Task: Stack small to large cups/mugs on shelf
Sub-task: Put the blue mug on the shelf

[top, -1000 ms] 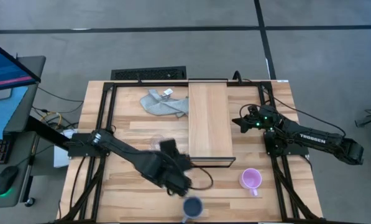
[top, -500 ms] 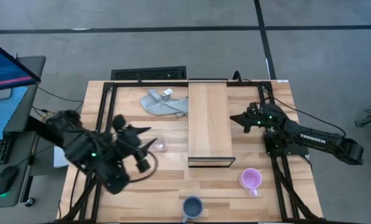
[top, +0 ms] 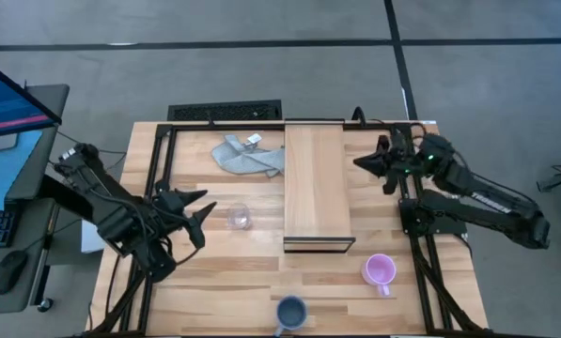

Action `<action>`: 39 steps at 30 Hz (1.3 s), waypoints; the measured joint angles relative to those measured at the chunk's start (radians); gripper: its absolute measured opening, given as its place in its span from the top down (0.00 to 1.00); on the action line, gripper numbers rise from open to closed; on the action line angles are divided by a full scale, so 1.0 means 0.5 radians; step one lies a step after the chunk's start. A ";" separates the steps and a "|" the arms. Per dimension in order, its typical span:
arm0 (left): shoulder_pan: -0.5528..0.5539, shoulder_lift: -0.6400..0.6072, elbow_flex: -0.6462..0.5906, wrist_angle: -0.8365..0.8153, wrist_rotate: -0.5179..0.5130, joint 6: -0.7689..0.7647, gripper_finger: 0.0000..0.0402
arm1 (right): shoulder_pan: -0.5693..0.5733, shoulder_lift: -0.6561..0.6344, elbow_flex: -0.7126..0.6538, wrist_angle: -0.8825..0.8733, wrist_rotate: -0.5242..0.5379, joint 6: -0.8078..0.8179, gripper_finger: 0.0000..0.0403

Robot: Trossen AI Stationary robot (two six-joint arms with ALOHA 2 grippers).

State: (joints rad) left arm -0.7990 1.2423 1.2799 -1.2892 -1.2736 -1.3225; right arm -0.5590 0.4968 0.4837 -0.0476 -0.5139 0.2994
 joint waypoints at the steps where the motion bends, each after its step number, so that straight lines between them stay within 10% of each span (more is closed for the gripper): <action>1: 0.000 -0.035 -0.082 0.106 -0.001 0.029 0.56 | 0.014 0.001 0.080 -0.099 -0.011 -0.014 0.95; 10: 0.000 -0.255 -0.665 0.719 -0.021 0.170 0.56 | 0.532 0.012 0.505 -0.524 0.015 -0.040 0.96; 24: -0.014 -0.603 -1.160 1.015 0.018 0.207 0.94 | 1.520 0.674 1.008 -0.677 0.886 -0.382 0.97; 30: -0.041 -0.827 -1.323 1.605 0.138 0.963 0.98 | 1.614 0.900 1.182 -0.551 0.992 -0.391 0.96; 39: 0.211 -1.254 -1.742 2.854 0.989 2.170 1.00 | 1.622 1.142 1.186 -0.463 1.092 -0.190 0.96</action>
State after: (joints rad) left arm -0.6934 0.6155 0.4088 0.1379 -0.7792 -0.2376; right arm 0.2521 1.0678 1.0767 -0.2792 0.0319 0.2044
